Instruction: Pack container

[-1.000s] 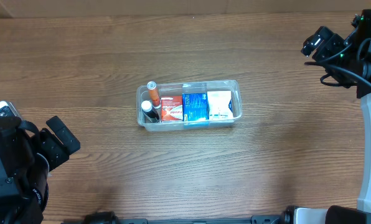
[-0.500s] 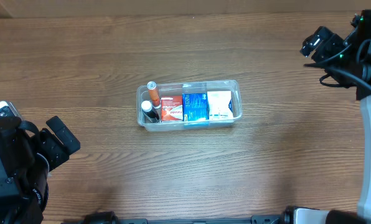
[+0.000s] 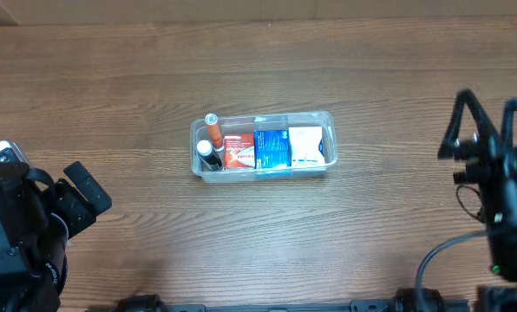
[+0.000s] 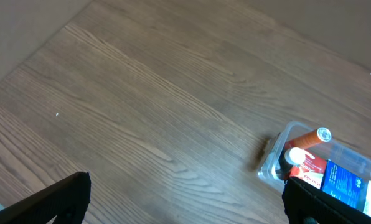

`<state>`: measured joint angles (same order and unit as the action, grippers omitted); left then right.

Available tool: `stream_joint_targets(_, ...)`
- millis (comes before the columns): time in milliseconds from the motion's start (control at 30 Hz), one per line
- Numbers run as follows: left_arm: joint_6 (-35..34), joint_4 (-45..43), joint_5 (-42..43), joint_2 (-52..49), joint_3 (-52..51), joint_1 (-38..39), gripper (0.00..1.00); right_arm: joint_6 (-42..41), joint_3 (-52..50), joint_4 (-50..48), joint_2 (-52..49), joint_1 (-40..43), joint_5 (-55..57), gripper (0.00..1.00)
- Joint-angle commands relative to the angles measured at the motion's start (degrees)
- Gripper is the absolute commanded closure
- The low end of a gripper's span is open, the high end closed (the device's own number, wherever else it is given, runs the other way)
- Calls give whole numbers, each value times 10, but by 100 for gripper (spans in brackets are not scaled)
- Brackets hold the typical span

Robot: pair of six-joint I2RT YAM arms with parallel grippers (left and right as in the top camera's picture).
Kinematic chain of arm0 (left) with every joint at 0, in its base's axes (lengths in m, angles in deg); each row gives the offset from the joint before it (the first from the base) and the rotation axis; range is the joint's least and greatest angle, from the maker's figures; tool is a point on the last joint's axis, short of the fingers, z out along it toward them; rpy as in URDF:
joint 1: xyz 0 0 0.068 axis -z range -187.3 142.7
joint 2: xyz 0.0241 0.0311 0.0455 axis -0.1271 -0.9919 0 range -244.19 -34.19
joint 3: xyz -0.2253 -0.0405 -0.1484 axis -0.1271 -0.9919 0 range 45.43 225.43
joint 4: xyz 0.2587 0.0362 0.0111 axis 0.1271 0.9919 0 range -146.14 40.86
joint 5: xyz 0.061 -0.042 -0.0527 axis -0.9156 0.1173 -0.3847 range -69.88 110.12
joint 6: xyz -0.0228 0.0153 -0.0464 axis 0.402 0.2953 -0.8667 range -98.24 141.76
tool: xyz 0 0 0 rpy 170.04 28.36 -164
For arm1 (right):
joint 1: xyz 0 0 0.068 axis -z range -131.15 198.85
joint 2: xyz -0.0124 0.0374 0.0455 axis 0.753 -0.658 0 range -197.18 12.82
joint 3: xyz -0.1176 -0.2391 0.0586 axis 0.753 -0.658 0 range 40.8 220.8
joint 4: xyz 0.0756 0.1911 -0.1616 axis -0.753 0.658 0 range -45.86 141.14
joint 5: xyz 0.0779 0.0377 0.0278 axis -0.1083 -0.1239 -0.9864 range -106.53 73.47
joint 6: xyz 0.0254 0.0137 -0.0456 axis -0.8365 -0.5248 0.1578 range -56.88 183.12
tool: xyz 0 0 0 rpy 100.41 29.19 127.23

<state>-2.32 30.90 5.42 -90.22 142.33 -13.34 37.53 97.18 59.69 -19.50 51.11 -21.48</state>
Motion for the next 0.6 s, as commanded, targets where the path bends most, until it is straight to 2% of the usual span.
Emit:
stream_joint_targets(0,-2,-1,-9,1,8,-4,0,0,-134,-77,97,-1,3,0)
stream_joint_targets(333,-2,-1,-9,1,8,-4,0,0,-455,-281,323,0,14,0)
stream_joint_targets(433,-2,-1,-9,1,8,-4,0,0,-519,-373,322,0,15,0)
stream_joint_targets(567,-2,-1,-9,1,8,-4,0,0,-554,-388,322,-1,14,0)
